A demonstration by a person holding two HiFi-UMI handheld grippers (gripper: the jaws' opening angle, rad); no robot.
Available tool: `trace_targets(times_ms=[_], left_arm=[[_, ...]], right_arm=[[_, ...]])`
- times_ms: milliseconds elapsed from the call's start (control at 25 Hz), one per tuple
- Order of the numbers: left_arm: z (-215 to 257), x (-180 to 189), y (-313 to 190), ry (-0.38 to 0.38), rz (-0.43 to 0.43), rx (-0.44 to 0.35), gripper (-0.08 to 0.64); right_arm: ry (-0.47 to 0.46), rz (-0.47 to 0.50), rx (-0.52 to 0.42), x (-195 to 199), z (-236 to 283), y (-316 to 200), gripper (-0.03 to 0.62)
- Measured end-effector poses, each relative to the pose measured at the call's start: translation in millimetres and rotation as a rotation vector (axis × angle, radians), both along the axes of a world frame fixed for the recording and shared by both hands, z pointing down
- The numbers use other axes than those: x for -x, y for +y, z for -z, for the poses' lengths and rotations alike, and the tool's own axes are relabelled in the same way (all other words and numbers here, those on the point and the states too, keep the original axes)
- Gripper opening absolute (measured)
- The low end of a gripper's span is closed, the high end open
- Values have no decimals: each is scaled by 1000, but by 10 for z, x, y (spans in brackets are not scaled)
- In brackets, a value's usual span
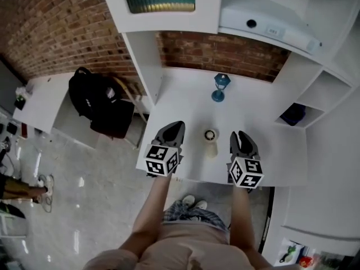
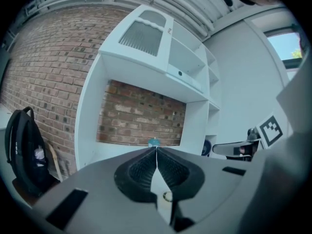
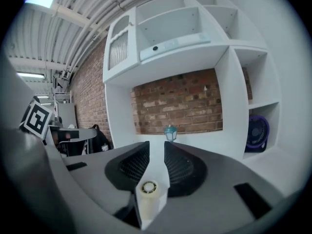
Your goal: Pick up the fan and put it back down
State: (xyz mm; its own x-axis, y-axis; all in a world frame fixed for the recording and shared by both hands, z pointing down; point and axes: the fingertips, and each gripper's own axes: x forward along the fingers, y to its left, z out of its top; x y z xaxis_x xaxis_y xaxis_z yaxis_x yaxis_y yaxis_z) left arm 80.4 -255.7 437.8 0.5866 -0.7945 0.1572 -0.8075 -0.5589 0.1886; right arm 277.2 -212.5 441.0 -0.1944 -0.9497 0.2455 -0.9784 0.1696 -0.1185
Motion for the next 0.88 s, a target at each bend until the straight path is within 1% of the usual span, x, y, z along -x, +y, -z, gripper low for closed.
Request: trace_targets(times_ms=[80,240,400,520,680,880], left_arm=[[171,-11,35,13,-9,-34,28],[409,-6,82,29,-11,-81,28],[506,-11,109,42,-4,-93,28],[578,-12,113,58,-4,-106,28],[610,39,150,75,-5,-102,28],[625,62,162,79,-3,-94,28]], right_arm=[[8,-28,-53,-95,194,42,86],[-5,-89,-142,-276,509,143,30],[9,-114,-204,-416,721,249,17],[-20,-119,-261,-499,861,331,17],[2,-154,-283,-559,917,448,15],[23,-174,-266,-594,891,498,14]])
